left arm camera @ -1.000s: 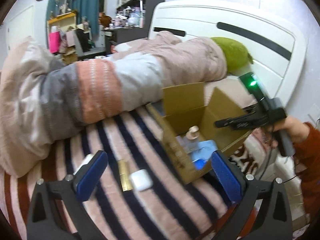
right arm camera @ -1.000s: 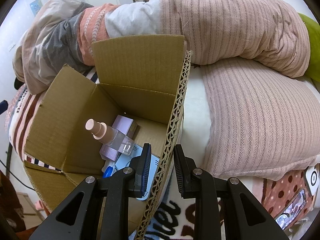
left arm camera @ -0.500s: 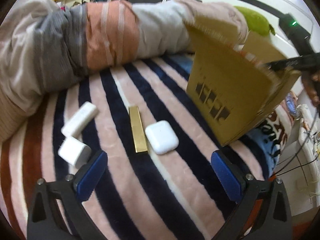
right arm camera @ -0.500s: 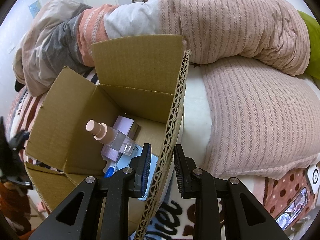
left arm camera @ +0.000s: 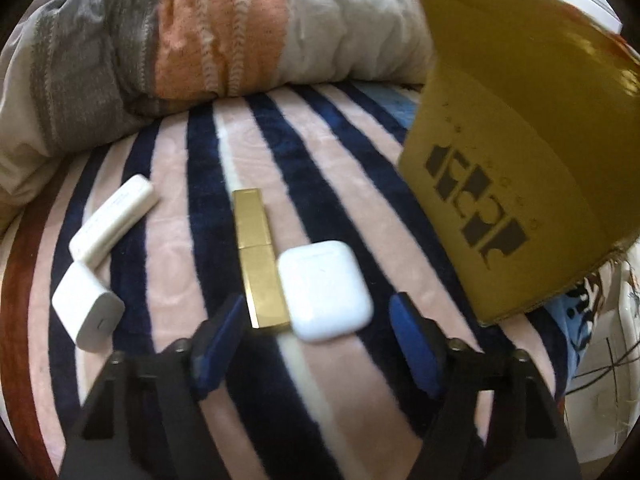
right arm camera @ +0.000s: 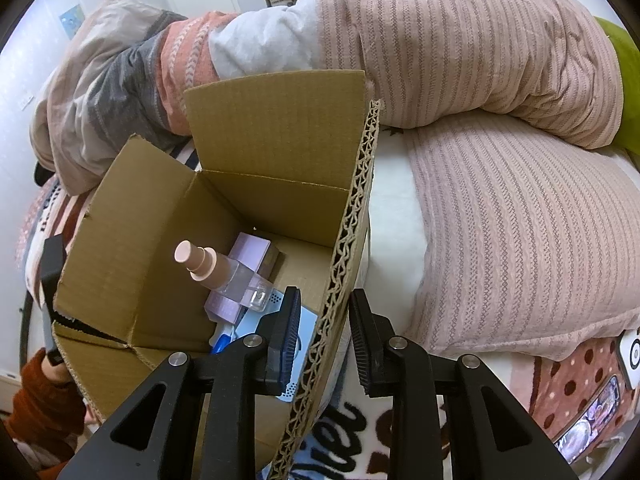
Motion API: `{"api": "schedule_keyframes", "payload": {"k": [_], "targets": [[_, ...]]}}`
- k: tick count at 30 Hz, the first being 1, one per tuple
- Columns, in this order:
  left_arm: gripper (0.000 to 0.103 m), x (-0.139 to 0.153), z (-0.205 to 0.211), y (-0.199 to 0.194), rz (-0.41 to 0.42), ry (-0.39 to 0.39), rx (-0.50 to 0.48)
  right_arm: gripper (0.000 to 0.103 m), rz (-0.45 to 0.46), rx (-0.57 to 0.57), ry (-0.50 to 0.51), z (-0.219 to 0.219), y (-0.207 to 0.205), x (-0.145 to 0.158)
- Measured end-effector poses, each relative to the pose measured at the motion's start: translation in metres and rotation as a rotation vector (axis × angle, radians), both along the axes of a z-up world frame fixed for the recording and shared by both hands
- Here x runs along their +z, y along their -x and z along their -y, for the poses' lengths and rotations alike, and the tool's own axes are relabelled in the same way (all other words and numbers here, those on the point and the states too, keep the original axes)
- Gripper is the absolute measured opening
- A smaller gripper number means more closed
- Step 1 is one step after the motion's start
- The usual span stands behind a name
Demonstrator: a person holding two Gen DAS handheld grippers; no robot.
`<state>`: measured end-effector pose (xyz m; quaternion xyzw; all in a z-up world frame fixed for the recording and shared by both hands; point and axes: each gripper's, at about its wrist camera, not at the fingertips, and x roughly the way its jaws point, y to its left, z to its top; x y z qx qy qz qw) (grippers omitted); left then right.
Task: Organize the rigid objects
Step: 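Move the left tool down and grasp the white earbud case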
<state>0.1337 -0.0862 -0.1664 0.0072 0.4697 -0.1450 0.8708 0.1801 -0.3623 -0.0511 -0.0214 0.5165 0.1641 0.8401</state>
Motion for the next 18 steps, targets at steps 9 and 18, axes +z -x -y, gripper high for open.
{"api": "schedule_keyframes", "payload": {"k": [9,18], "targets": [[0.059,0.001,-0.016,0.022,-0.027,0.072,-0.053,0.022,0.0,0.001,-0.006,-0.001,-0.001,0.0],[0.059,0.0,-0.01,0.018,-0.042,0.16,-0.047,0.022,0.001,0.002,-0.001,-0.002,-0.001,0.0]]}}
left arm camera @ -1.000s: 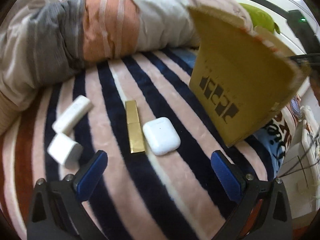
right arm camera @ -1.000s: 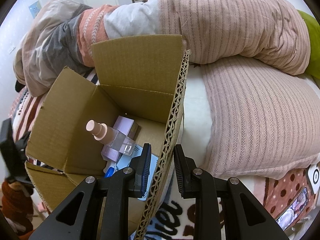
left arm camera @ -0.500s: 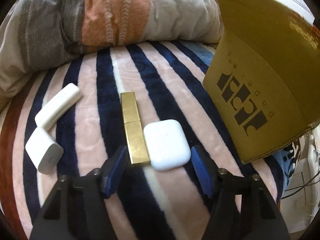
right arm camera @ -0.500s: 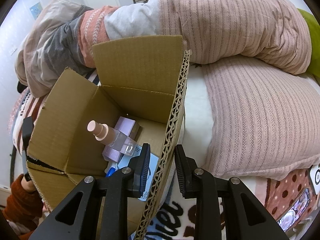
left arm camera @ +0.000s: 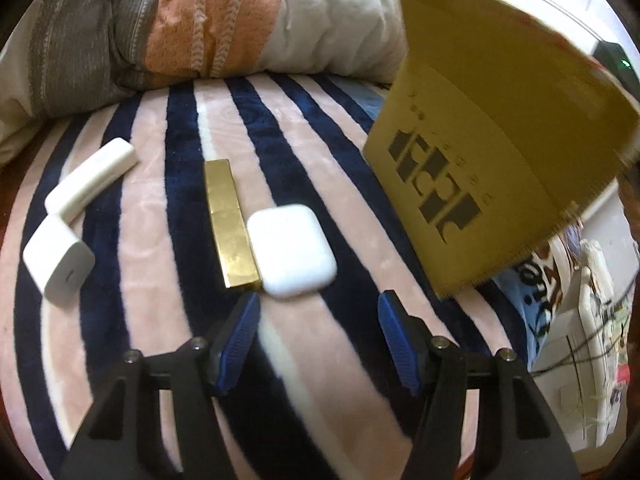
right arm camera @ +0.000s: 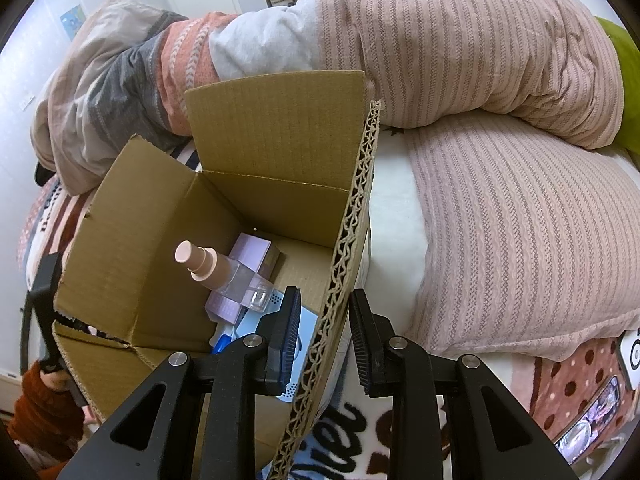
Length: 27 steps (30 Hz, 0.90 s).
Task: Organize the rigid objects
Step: 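Move the left tool down and grasp the white earbud case, then carry the earbud case into the cardboard box and open the left tool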
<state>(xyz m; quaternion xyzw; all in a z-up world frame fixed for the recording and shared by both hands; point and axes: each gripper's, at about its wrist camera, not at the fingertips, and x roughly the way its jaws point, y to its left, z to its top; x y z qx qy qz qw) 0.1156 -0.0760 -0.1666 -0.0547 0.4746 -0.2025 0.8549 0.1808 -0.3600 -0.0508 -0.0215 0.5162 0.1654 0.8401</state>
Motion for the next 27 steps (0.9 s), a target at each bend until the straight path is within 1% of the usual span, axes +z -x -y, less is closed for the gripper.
{"api": "schedule_keyframes", "payload": {"k": [3,7,10,12,14,19,24,27], "targets": [[0.058,-0.001,0.003,-0.017,0.006,-0.018,0.034,0.022,-0.002,-0.002,-0.006,0.001,-0.001,-0.001],[0.046,-0.003,0.007,-0.037,0.0,-0.057,0.08,0.022,-0.002,-0.001,-0.004,0.001,-0.001,0.0],[0.043,-0.002,0.012,-0.042,0.004,-0.084,0.089,0.022,-0.004,-0.002,-0.008,0.002,-0.002,-0.001],[0.042,-0.001,0.017,-0.043,0.018,-0.106,0.084,0.022,-0.003,-0.002,-0.007,0.002,-0.002,-0.001],[0.041,0.001,0.02,-0.039,0.034,-0.124,0.077,0.022,-0.002,-0.002,-0.007,0.002,-0.002,-0.001],[0.04,0.019,0.021,-0.025,0.074,-0.143,0.062,0.022,-0.003,-0.002,-0.006,0.001,-0.002,-0.001],[0.04,0.037,0.002,-0.011,0.123,-0.14,0.065,0.022,-0.003,-0.002,-0.007,0.002,-0.002,-0.001],[0.04,0.061,-0.007,0.0,0.17,-0.139,0.073,0.022,-0.004,-0.001,-0.004,0.001,-0.003,0.0]]}}
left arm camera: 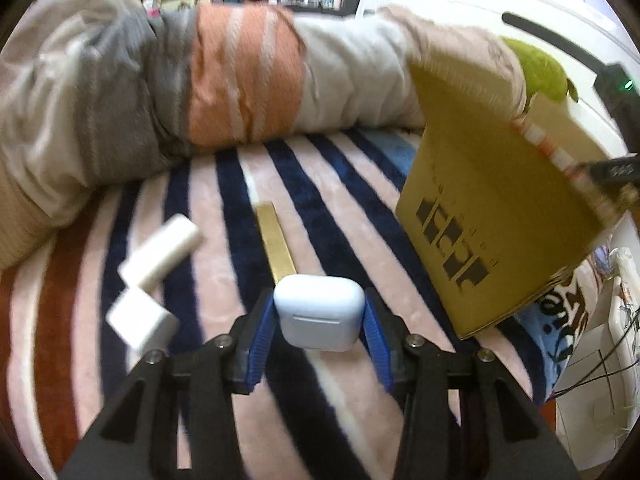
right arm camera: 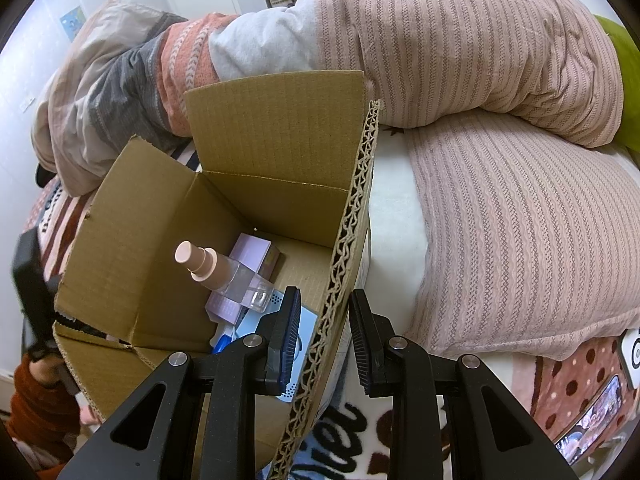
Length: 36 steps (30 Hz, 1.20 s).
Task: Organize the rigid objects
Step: 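Carry the earbud case into the cardboard box and open the left tool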
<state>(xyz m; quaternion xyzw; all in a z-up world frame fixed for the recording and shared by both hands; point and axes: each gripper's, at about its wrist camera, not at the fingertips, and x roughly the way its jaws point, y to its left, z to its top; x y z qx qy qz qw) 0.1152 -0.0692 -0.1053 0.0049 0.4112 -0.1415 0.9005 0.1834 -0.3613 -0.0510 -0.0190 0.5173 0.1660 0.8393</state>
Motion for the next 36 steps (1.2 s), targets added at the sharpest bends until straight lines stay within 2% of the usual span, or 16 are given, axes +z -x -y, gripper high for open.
{"api": "schedule_keyframes", "payload": {"k": [6,11,16,19,26,32,36], "targets": [[0.04,0.07,0.001,0.012,0.134,0.007,-0.036,0.022,0.001,0.002,0.003,0.0,0.0,0.0],[0.04,0.121,0.031,0.004,0.209,0.03,-0.105,0.022,0.001,0.0,-0.002,0.0,-0.001,0.0],[0.04,0.142,0.074,-0.004,0.203,0.075,-0.207,0.022,0.001,0.0,-0.003,0.0,0.0,0.0],[0.04,0.139,0.099,-0.012,0.156,0.064,-0.244,0.022,0.002,0.001,-0.009,0.001,0.0,0.0],[0.04,0.101,0.137,-0.042,-0.077,0.069,-0.295,0.022,0.004,0.006,-0.017,0.004,0.001,0.0],[0.04,0.078,0.141,-0.055,-0.19,0.058,-0.282,0.022,0.005,0.01,-0.014,0.003,0.002,0.0],[0.04,0.07,0.147,-0.055,-0.208,0.034,-0.288,0.022,0.005,0.01,-0.016,0.003,0.002,0.0]]}}
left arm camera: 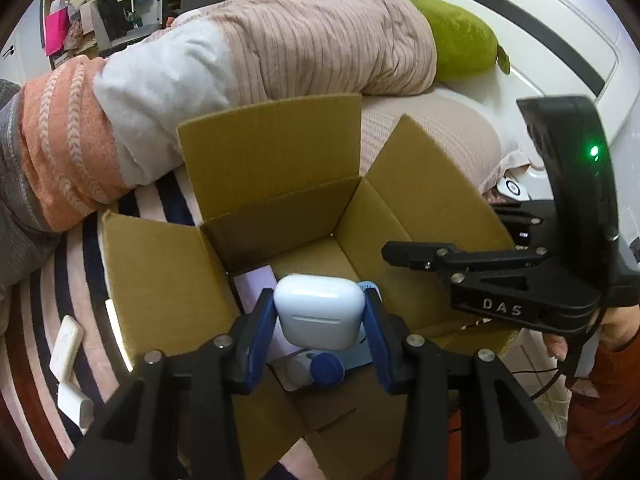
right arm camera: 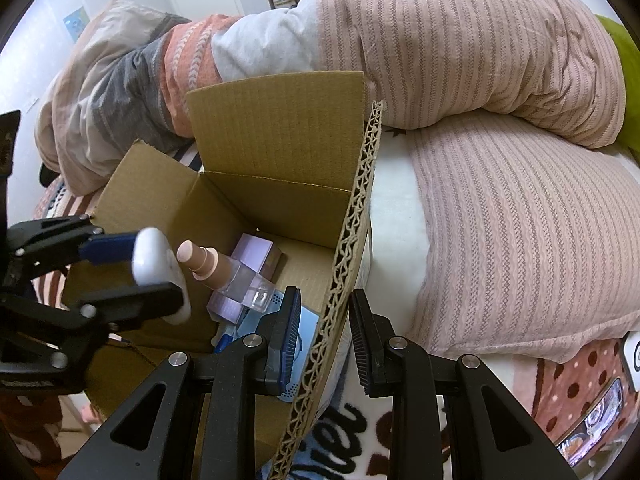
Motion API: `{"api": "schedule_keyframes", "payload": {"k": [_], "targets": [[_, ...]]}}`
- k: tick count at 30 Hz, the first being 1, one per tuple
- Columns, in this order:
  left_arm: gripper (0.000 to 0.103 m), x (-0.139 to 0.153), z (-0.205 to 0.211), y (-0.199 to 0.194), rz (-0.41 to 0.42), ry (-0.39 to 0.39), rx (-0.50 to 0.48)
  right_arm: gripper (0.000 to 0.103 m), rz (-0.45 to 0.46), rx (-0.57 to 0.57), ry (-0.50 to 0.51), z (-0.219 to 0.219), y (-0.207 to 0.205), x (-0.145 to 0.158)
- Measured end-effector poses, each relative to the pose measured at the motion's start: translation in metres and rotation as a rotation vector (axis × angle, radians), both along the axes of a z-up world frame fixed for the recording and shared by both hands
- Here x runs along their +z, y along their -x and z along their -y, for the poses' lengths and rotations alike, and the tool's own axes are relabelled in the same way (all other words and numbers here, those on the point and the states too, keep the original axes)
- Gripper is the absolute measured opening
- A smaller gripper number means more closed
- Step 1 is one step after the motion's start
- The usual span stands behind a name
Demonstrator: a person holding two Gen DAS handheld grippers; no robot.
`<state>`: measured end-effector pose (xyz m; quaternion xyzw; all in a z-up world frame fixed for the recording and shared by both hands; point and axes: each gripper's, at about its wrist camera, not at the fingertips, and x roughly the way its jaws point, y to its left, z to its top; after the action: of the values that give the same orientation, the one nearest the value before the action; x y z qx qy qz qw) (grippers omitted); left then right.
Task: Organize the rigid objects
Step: 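Carry the earbud case into the cardboard box and open the left tool, then grasp the gold stick with the left tool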
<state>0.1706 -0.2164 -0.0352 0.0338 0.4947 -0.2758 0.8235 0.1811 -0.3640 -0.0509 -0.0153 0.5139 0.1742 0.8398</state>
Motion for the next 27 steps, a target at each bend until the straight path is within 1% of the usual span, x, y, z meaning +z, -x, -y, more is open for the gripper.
{"api": "schedule_keyframes", "payload": {"k": [4,6,7,9,10,11,12,14,16,18,21,23,25,27], "targets": [[0.04,0.0,0.002,0.001,0.003,0.002,-0.006,0.023,0.0,-0.002,-0.004,0.0,0.0,0.0],[0.04,0.001,0.001,0.001,0.005,-0.002,-0.006,0.026,0.0,0.003,-0.002,-0.002,0.001,-0.001],[0.043,0.003,-0.001,0.002,0.01,0.002,-0.003,0.026,-0.002,0.006,-0.003,-0.003,0.001,-0.001],[0.053,0.011,-0.008,0.004,0.033,0.02,0.005,0.026,0.003,0.008,0.006,-0.004,0.001,-0.001],[0.062,0.019,-0.015,0.007,0.063,0.031,0.019,0.026,0.002,0.006,0.007,-0.005,0.001,-0.001],[0.069,0.026,-0.024,0.012,0.095,0.043,0.032,0.026,0.0,0.006,0.005,-0.004,0.0,-0.001],[0.071,0.033,-0.031,0.015,0.122,0.056,0.04,0.026,0.0,0.006,0.0,-0.004,0.0,-0.001],[0.08,0.047,-0.053,0.026,0.181,0.084,0.06,0.026,0.001,0.003,0.001,-0.004,0.0,-0.002],[0.083,0.056,-0.076,0.034,0.222,0.09,0.091,0.026,0.001,0.001,-0.003,-0.004,0.0,-0.002],[0.085,0.057,-0.1,0.039,0.251,0.073,0.129,0.026,0.001,0.001,-0.001,-0.003,0.0,-0.002],[0.087,0.043,-0.133,0.043,0.253,0.046,0.181,0.026,0.001,0.002,0.004,-0.004,0.0,-0.001],[0.087,0.02,-0.151,0.041,0.233,-0.004,0.211,0.026,0.001,0.001,0.011,-0.005,0.0,-0.001],[0.087,-0.005,-0.163,0.036,0.194,-0.052,0.25,0.026,0.001,0.001,0.015,-0.006,0.0,-0.002],[0.087,-0.031,-0.17,0.032,0.15,-0.062,0.271,0.026,0.002,0.0,0.018,-0.007,0.0,-0.002]]}}
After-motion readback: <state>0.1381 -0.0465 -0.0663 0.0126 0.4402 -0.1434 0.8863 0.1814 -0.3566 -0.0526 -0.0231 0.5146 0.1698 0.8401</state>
